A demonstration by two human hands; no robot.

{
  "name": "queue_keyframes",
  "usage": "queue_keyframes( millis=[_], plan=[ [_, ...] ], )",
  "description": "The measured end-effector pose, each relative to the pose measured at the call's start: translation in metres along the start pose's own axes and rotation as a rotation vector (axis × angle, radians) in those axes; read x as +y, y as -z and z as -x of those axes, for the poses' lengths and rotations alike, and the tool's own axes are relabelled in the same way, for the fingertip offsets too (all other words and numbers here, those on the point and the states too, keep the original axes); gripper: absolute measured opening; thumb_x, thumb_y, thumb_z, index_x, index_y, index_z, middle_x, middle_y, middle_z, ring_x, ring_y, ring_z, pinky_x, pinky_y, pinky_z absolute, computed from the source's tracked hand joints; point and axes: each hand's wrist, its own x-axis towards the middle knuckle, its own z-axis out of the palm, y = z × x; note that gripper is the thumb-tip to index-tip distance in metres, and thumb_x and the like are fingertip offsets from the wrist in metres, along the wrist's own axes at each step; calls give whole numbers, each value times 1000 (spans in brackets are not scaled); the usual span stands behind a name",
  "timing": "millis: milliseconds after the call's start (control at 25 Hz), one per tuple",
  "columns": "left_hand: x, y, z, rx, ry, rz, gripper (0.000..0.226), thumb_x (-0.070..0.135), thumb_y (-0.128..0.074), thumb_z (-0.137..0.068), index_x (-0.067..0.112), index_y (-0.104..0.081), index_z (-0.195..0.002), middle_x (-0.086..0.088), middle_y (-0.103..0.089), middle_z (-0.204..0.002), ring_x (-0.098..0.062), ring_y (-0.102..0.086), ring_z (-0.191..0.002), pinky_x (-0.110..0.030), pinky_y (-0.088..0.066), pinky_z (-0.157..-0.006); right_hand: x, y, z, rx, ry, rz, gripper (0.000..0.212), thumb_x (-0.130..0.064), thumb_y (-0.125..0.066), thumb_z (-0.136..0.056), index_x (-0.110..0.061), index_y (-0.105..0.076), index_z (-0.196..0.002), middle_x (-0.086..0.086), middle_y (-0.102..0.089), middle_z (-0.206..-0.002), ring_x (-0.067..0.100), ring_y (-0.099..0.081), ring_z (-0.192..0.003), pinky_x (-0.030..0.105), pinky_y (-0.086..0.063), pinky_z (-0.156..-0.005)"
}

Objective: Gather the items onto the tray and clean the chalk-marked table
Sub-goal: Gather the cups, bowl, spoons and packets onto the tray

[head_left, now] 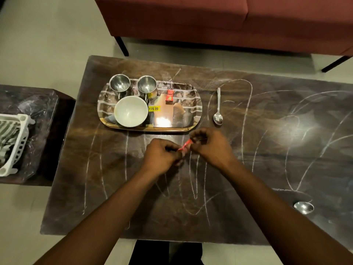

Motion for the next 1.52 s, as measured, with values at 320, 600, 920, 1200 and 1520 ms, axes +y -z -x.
queue_keyframes(
  millis=[320,600,920,1200,1520],
  plan=[
    [54,5,-50,22,209,628,9,0,-71,-99,0,-80,-102,-13,-82,-81,-14,-77,-65,-22,-67,-67,-36,3,-55,86,-214,-468,14,-5,-76,-96,7,-78,-103,10,-72,-74,3,-63,-50,15,-49,-49],
    [73,-5,-99,208,272,709,6,1,-76,-96,-2,-76,-91,-13,-77,-77,-10,-71,-49,-20,-65,-58,-40,1,-123,144,-213,-315,5,-8,-76,-95,-7,-80,-92,9,-79,-80,19,-76,-68,35,-65,-69],
    [75,-36,-133,394,354,866,7,-5,-71,-98,-10,-74,-101,-20,-76,-80,-13,-72,-47,-23,-66,-56,-29,-1,-171,183,-196,-134,9,-32,-77,-79,-24,-81,-74,-1,-81,-78,23,-80,-78,51,-67,-78],
    [77,-47,-142,559,355,856,8,-3,-76,-96,-10,-77,-92,-22,-77,-81,-20,-72,-54,-23,-62,-50,-33,5,-188,180,-121,43,17,-13,-75,-86,-15,-80,-70,2,-78,-69,21,-78,-68,49,-68,-70],
    [74,-49,-138,627,338,788,18,4,-81,-94,-12,-75,-98,-19,-77,-76,-15,-71,-44,-22,-58,-46,-35,13,-180,206,-140,-82,14,-17,-80,-88,-11,-78,-76,4,-78,-67,18,-79,-62,46,-68,-66]
  ],
)
